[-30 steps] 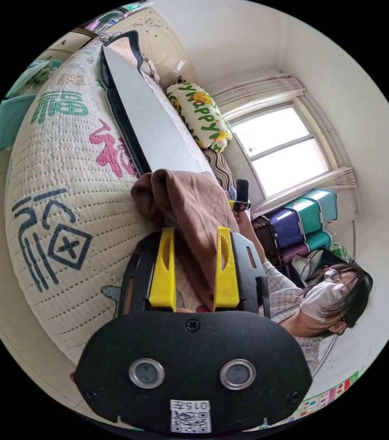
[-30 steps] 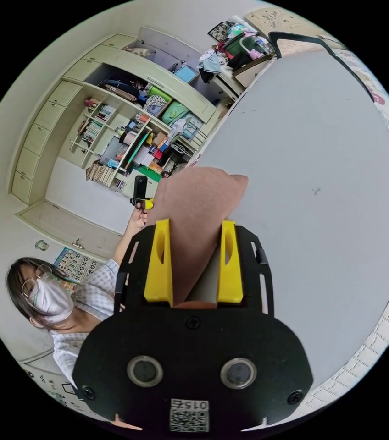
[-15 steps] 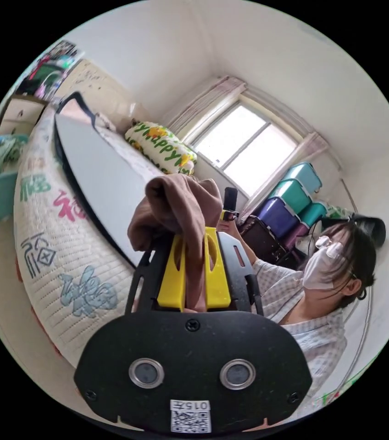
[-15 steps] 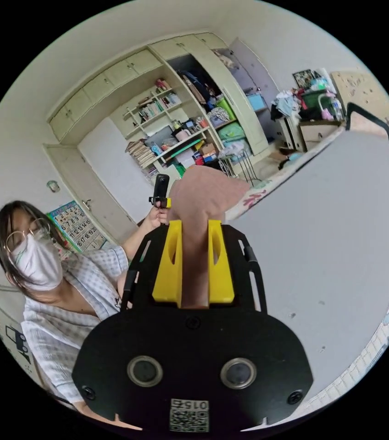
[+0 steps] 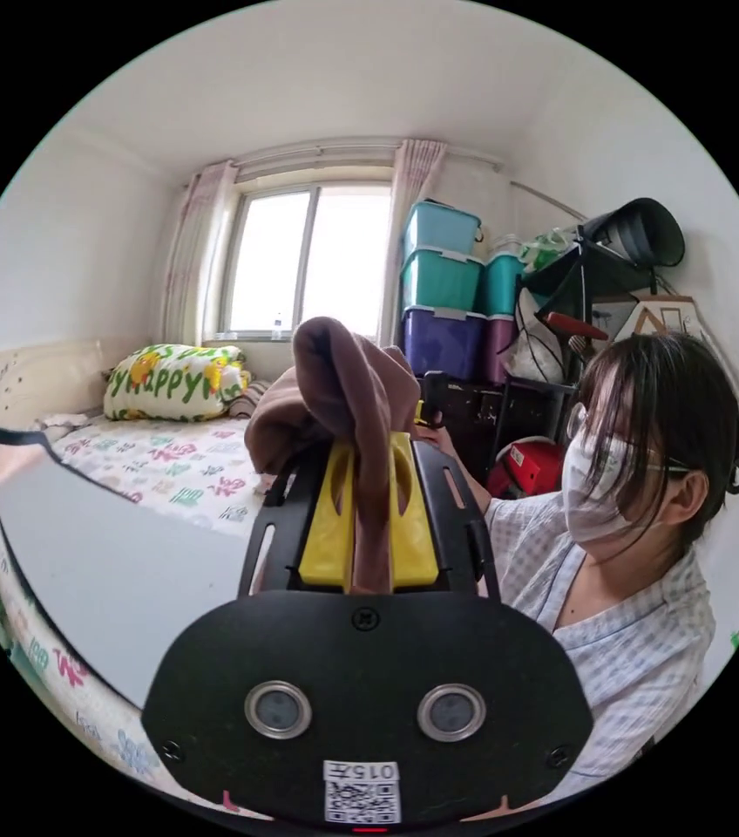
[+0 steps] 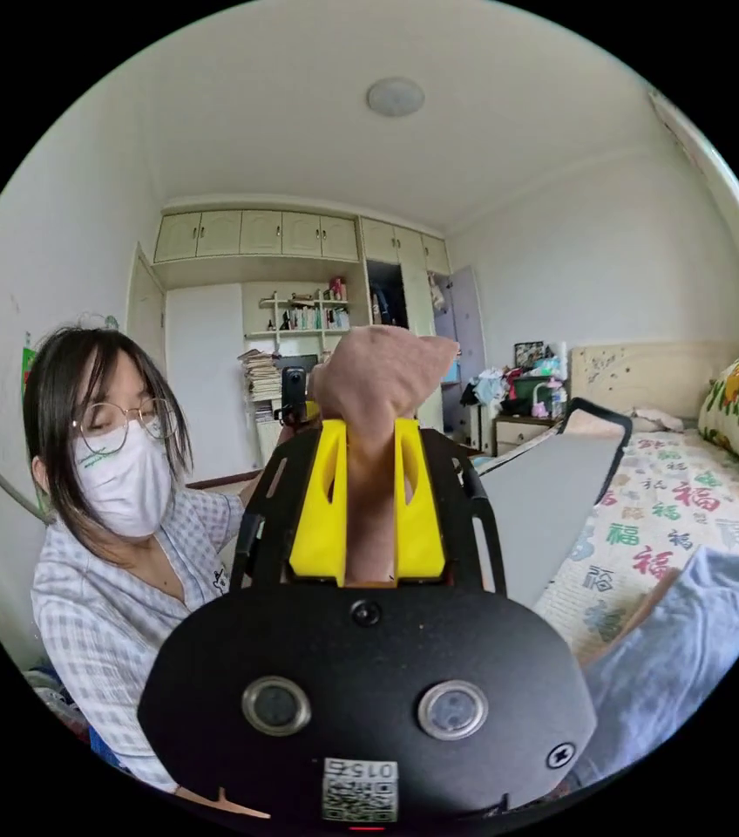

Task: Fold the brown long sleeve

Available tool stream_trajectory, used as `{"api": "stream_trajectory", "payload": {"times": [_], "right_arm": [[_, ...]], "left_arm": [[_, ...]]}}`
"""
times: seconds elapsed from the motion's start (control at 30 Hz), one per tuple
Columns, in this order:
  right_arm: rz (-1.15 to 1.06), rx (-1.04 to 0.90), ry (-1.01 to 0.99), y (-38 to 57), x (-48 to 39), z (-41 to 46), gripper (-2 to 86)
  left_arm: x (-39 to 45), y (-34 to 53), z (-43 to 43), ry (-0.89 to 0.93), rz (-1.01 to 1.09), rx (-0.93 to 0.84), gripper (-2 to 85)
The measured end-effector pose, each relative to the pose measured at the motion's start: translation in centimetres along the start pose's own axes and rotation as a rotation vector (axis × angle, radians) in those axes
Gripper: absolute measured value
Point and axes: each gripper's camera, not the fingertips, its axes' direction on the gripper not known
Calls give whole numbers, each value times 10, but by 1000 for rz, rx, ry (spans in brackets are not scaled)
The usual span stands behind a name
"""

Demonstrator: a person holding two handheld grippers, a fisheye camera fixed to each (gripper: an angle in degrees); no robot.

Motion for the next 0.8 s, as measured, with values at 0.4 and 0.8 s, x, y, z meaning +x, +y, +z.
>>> {"api": "stream_trajectory", "payload": {"times": [0.4, 0.8], "right_arm": [[113, 42, 592, 13, 16, -231, 84], [724, 9, 659, 201, 277, -305, 85]], "left_arm": [[-116, -136, 313, 396, -260, 65, 60], [-323, -77, 574, 242, -831, -117, 4]]}}
